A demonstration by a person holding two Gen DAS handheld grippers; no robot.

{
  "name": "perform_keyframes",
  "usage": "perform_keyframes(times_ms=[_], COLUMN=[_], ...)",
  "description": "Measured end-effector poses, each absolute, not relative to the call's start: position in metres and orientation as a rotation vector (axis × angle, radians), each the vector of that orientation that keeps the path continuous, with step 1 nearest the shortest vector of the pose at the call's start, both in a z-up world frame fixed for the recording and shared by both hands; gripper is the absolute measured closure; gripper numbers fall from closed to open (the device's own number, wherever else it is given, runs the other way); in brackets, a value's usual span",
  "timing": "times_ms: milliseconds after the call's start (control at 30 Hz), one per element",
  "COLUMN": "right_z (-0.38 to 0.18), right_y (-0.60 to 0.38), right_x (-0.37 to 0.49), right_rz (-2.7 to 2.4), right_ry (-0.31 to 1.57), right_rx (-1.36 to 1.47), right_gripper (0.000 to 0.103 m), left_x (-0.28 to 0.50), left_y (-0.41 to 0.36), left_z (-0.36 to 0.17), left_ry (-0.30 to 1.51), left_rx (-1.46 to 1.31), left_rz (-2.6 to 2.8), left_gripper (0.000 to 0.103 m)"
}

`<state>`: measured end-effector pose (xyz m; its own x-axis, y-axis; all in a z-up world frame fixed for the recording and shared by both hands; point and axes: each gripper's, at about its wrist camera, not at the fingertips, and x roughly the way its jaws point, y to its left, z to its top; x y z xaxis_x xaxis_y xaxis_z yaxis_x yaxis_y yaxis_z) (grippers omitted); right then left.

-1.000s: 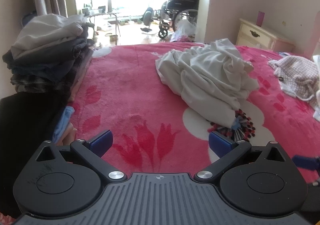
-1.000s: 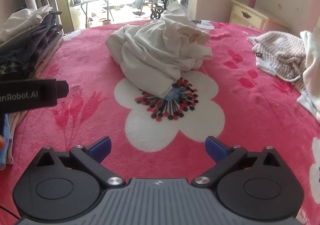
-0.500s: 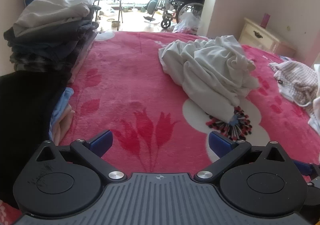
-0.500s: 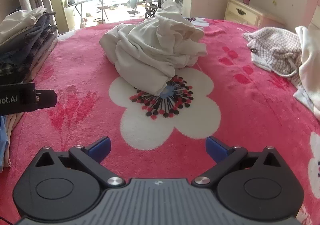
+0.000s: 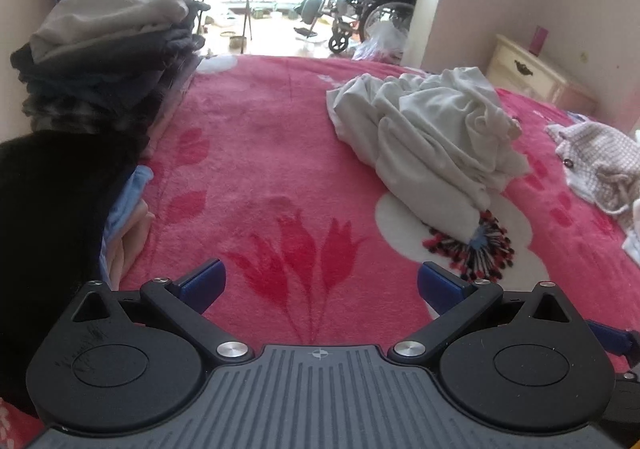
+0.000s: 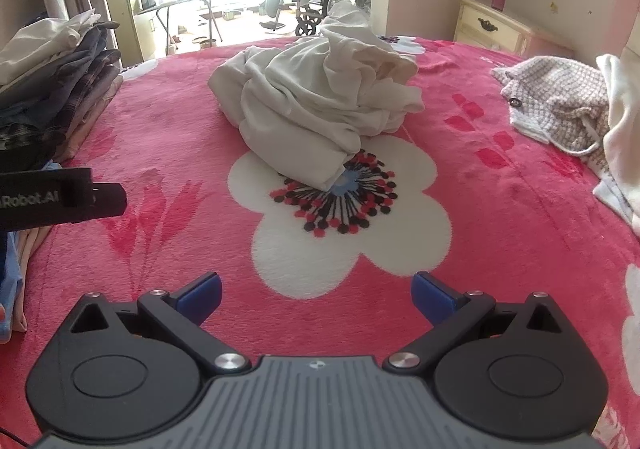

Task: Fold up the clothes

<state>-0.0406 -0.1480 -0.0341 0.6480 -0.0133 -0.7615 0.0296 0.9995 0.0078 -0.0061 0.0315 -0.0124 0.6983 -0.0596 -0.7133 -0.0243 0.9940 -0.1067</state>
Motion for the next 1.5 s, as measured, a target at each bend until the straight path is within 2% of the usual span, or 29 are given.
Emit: perform_keyframes(times_ms=[167,333,1067,1500], right_z=[-0.034,-0.033,-0.03,-0.032], right_y=[-0.147,-0.147,-0.148,-0.149], right_x=[-0.041,-0.043,-0.04,-0.039], right_rz=[-0.026,-0.033,-0.055,-0.059], right_ry=[0.857,0.842,0.88,0.883], right_rx=[0.038,0.049,0.029,0.029], right_gripper=[0.0,0.0,0.0,0.0], left_x=[-0.01,-0.008,-0.015,-0.013], left_y=[0.029,0.035,0.023,0.022], left_z=[-0.008,-0.007,0.002,-0.004], left_ry=[0.735,0.741,0.659,0.689], left_rx=[-0.071,-0.121,-0.02,-0.014], left_rz=[0.036,0.055,0.106,0.106], left_gripper=[0.0,0.0,0.0,0.0])
